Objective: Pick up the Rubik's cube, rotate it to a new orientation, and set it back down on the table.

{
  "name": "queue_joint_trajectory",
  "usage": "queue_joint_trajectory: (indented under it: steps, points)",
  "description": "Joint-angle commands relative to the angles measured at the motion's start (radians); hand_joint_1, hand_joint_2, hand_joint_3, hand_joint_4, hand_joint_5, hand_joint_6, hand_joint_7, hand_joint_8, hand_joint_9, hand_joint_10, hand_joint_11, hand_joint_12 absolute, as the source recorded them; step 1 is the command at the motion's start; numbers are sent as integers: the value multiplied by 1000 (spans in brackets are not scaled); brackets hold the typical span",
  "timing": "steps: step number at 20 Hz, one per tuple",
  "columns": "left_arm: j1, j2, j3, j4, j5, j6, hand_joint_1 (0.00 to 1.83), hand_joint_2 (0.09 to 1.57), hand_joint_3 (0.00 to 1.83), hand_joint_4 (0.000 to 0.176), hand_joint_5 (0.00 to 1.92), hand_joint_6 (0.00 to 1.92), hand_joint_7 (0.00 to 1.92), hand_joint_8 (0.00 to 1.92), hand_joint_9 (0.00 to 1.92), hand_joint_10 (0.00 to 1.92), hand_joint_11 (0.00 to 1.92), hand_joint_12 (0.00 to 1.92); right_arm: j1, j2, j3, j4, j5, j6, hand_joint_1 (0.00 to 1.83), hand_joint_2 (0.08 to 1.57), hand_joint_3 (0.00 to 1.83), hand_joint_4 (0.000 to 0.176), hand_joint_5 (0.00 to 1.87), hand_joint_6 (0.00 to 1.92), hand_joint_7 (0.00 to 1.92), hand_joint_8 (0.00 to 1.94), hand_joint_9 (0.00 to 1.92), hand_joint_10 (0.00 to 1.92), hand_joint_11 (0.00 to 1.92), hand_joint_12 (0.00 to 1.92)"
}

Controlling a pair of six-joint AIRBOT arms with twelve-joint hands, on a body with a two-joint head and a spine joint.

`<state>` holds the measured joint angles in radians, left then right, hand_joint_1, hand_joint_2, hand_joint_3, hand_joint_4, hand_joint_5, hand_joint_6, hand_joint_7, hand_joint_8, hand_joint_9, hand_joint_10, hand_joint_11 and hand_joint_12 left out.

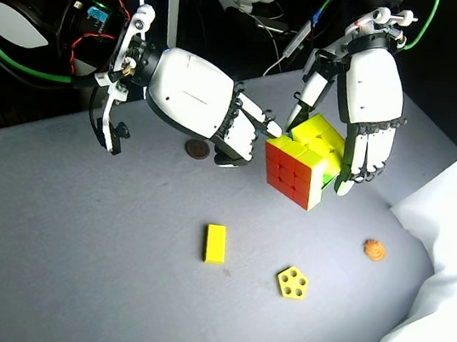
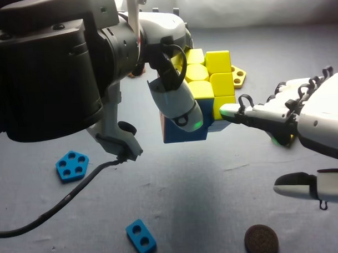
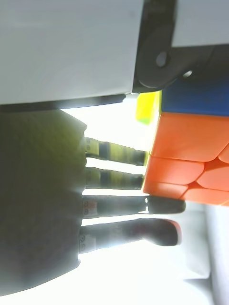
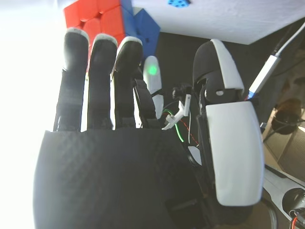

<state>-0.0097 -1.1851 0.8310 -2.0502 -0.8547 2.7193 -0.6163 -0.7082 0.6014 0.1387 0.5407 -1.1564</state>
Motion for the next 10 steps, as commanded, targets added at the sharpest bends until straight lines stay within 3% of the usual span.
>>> queue_joint_trajectory:
  steps: [1,2,3,4,5,6,7,8,9,10]
  points:
    - [-23,3,1,69,39,-16,1005,1422,1,0,479,1717,386,1908,228,1921,327,1921,3,-5,2,-8,100,-3,709,1177,0,0,146,7,413,1729,396,1921,311,1921]
    - [-23,3,2,69,39,-16,1001,1431,3,2,464,1733,426,1901,231,1921,330,1921,3,-13,10,-8,99,-5,695,1180,1,0,139,4,410,1725,397,1921,315,1921]
    - [-23,3,2,69,39,-16,1002,1391,0,0,505,1702,212,1917,233,1921,310,1921,2,-24,18,-4,99,-7,714,1173,0,0,146,6,419,1707,400,1921,314,1921]
    - [-23,3,3,69,39,-16,1009,1375,0,0,525,1679,169,1920,232,1921,312,1921,1,-34,26,13,90,-16,713,1172,0,0,142,3,425,1700,405,1921,323,1921]
    - [-24,2,4,69,39,-16,1202,1249,0,0,248,1803,149,1921,214,1921,292,1921,1,-40,31,27,81,-21,713,1168,0,0,143,4,435,1701,410,1921,329,1921]
    - [-24,2,5,69,39,-16,1046,1338,3,0,467,1709,156,1921,218,1921,293,1921,0,-46,35,38,71,-24,702,1172,0,0,140,2,435,1702,401,1921,309,1921]
    - [-25,2,6,69,39,-16,1013,1356,11,0,515,1685,150,1921,211,1913,284,1921,-1,-48,34,38,69,-24,710,1172,0,0,139,1,434,1711,393,1921,300,1921]
    - [-26,2,7,69,39,-16,1017,1353,6,0,538,1660,164,1921,230,1902,296,1921,-1,-50,34,38,69,-24,707,1178,1,0,134,1,418,1742,391,1921,313,1921]
    - [-27,1,9,69,39,-16,1003,1414,9,0,475,1730,384,1893,242,1913,308,1921,-1,-51,35,38,69,-24,690,1185,4,0,119,1,407,1758,391,1921,320,1921]
    - [-27,0,10,69,39,-16,1005,1425,7,2,476,1728,423,1892,237,1915,315,1921,-1,-52,35,38,70,-24,688,1187,4,0,111,0,398,1764,389,1921,322,1921]
